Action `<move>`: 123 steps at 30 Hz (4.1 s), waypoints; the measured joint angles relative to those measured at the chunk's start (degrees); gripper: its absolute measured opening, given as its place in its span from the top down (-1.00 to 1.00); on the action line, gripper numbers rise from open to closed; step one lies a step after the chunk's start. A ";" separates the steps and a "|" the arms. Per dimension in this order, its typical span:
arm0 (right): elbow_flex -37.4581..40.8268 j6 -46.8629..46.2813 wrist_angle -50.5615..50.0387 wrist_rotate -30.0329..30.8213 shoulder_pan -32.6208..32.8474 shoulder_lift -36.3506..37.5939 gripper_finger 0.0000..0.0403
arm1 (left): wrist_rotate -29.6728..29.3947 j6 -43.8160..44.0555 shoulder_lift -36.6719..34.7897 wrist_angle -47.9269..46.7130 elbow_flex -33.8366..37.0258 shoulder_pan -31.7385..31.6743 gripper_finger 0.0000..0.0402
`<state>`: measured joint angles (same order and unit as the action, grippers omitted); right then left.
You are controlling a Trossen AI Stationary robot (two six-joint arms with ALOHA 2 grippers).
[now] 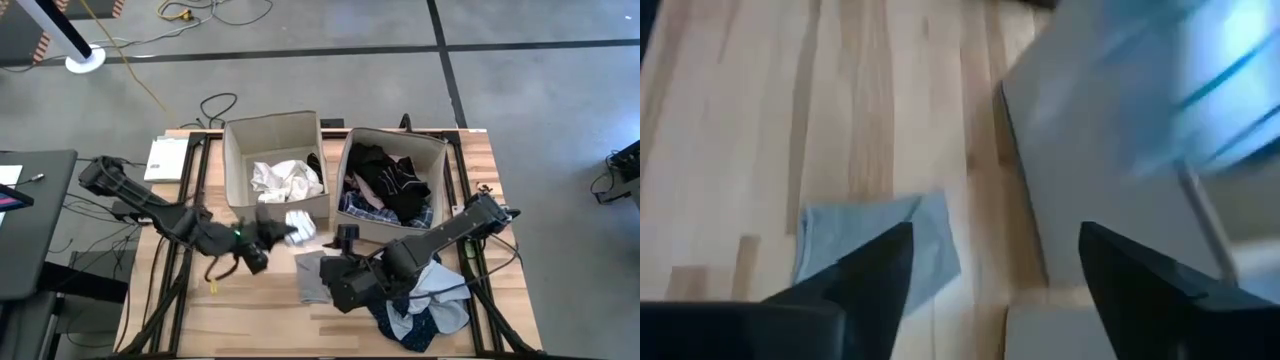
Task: Sort clothes
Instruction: Put the white sock into the left white laundry bin, then put the gray sock into the right white laundry bin
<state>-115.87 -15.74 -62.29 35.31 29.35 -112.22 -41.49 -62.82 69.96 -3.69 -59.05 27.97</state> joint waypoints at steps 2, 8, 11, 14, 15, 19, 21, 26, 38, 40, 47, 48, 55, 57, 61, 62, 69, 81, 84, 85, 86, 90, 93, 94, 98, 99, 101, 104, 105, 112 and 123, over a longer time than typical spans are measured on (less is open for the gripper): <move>0.00 -3.15 -3.21 -0.02 0.60 0.00 -0.53 | -1.24 -0.10 -2.61 -1.50 0.00 -1.27 0.99; 0.00 -12.01 -9.96 -0.02 3.77 -0.01 -0.50 | -0.80 8.56 -11.18 -9.59 0.00 -9.99 0.99; 0.00 -16.12 -12.04 -0.07 5.52 -0.02 -0.47 | 4.66 14.59 -14.69 -14.03 0.00 -16.56 0.99; 0.00 -20.25 -13.65 -0.48 7.11 -0.01 -0.45 | 11.87 19.55 -16.89 -17.48 0.00 -24.11 1.00; 0.00 -21.52 -14.08 -0.49 7.64 -0.02 -0.45 | 13.90 20.90 -17.11 -18.35 0.00 -26.70 1.00; 0.00 -24.78 -14.22 -0.52 9.35 -0.02 -0.45 | 21.68 24.17 -16.23 -21.40 0.00 -36.41 1.00; 0.00 -25.87 -14.05 -0.49 9.92 -0.13 -0.45 | 26.50 25.64 -15.04 -22.47 0.00 -40.95 1.00; 0.07 -26.28 -12.82 -0.11 10.74 -1.26 -0.45 | 35.46 27.81 -10.35 -23.78 -0.04 -50.05 1.00; 8.89 -24.83 -4.83 -0.32 9.83 -2.58 -0.45 | 50.46 33.86 7.91 -39.85 -11.81 -62.70 0.96; 11.59 -23.36 -0.86 -0.36 9.30 -2.56 -0.45 | 50.49 34.01 11.28 -43.42 -13.96 -62.87 0.95; 20.41 -17.39 15.12 -1.12 7.51 -2.56 -0.45 | 50.56 34.97 19.33 -50.17 -18.20 -62.81 0.93; 21.71 -17.27 16.86 -1.14 7.20 -2.56 -0.45 | 50.54 35.11 19.87 -50.21 -18.37 -62.82 0.93; 31.37 -17.19 30.61 -1.80 5.28 -2.54 -0.45 | 50.55 35.36 19.68 -50.10 -18.60 -62.80 0.85; 34.06 -17.20 35.63 -1.86 4.71 -2.54 -0.45 | 50.55 35.81 19.20 -49.95 -18.60 -62.80 0.77; 38.92 -17.12 43.05 -2.05 3.83 -2.54 -0.45 | 50.49 36.41 18.37 -49.87 -18.64 -62.80 0.54; 39.99 -16.99 44.63 -2.03 3.60 -2.54 -0.45 | 50.48 36.61 18.08 -49.89 -18.64 -62.80 0.48; 45.69 -16.63 54.99 -3.08 1.93 -3.58 -0.45 | 50.45 37.85 15.03 -50.65 -18.77 -62.71 0.08; 43.51 -19.04 57.78 -5.88 -1.31 -11.38 -0.02 | 50.42 40.00 1.16 -50.27 -21.03 -56.85 -0.03; 43.47 -17.71 56.19 -5.64 -0.96 -10.11 0.50 | 50.43 40.36 -2.61 -49.30 -21.03 -53.73 -0.03; 43.65 -16.74 54.95 -5.70 -0.70 -9.04 0.70 | 50.43 40.37 -3.73 -48.98 -21.03 -52.57 -0.03; 43.79 -15.49 53.29 -5.53 -0.47 -7.91 0.84 | 50.44 40.51 -4.76 -48.52 -21.03 -51.32 -0.03; 43.83 -13.97 48.24 -3.00 0.72 -1.17 0.92 | 50.43 41.89 -7.44 -47.04 -21.03 -46.94 -0.03; 42.65 -12.33 43.65 0.28 1.87 5.32 0.96 | 50.41 42.72 -8.18 -46.25 -21.03 -43.67 -0.03; 42.32 -11.21 42.10 1.62 2.38 7.12 0.97 | 50.42 42.74 -8.20 -46.15 -21.03 -42.52 -0.03; 40.11 -6.44 37.88 7.25 4.47 15.68 0.99 | 50.43 42.89 -7.15 -44.85 -19.19 -37.46 -0.03; 39.39 -5.69 36.48 9.26 5.04 17.98 0.99 | 50.41 42.74 -6.75 -44.58 -18.31 -36.15 -0.03; 38.34 -5.37 31.47 13.84 6.08 22.13 0.99 | 50.42 42.61 -5.31 -44.27 -16.67 -33.55 -0.03; 37.23 -7.05 21.59 19.95 6.64 27.08 0.99 | 50.40 42.70 -2.95 -40.19 -13.71 -29.55 -0.03; 36.90 -8.57 18.21 20.55 6.37 28.74 0.99 | 50.40 42.72 -2.01 -38.51 -12.65 -28.11 -0.03; 36.61 -18.38 -0.77 20.09 0.40 35.77 0.99 | 50.41 41.06 8.11 -21.52 -9.35 -19.82 -0.03; 36.61 -23.73 -12.44 9.39 -8.54 38.51 0.99 | 45.10 36.12 29.59 9.61 -11.56 -14.95 -0.03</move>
<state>-79.26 -39.47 -74.73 44.70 20.81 -73.71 3.61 -26.70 99.55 5.92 -70.61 13.02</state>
